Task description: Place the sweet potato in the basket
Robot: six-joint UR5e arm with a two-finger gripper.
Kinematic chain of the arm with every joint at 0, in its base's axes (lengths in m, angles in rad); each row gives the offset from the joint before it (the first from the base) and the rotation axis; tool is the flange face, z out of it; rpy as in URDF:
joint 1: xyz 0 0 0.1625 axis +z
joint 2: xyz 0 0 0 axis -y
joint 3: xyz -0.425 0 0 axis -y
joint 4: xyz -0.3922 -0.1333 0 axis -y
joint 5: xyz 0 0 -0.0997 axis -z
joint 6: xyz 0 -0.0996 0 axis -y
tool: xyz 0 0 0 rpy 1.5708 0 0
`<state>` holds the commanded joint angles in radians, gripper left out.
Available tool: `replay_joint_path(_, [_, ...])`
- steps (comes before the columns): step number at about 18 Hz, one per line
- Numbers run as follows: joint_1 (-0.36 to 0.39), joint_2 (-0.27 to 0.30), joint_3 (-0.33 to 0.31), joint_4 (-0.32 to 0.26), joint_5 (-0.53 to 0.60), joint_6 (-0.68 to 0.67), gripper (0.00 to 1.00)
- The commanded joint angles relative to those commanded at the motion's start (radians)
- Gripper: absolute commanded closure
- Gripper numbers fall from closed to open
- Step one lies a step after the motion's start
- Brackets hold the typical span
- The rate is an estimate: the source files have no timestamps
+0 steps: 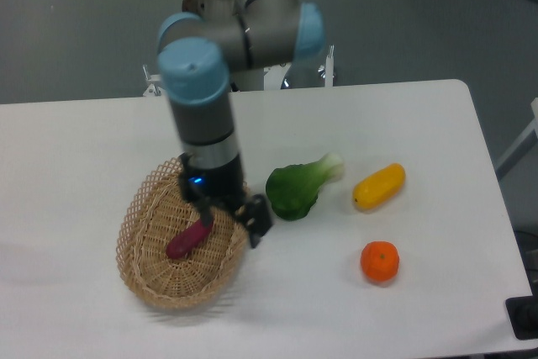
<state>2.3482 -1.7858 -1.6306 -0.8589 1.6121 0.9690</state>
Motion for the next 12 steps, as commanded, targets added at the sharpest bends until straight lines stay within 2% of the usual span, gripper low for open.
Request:
replay_joint_path(5, [0.129,0.068,0.005,-0.132,-0.006,0.297,0.00])
replay_joint_path(7, [0.172,0.083,0.006,-0.161,-0.004,0.413,0.00])
replay_joint_path(12, [0.210,0.092,0.005,-0.181,-0.011,0.448,0.00])
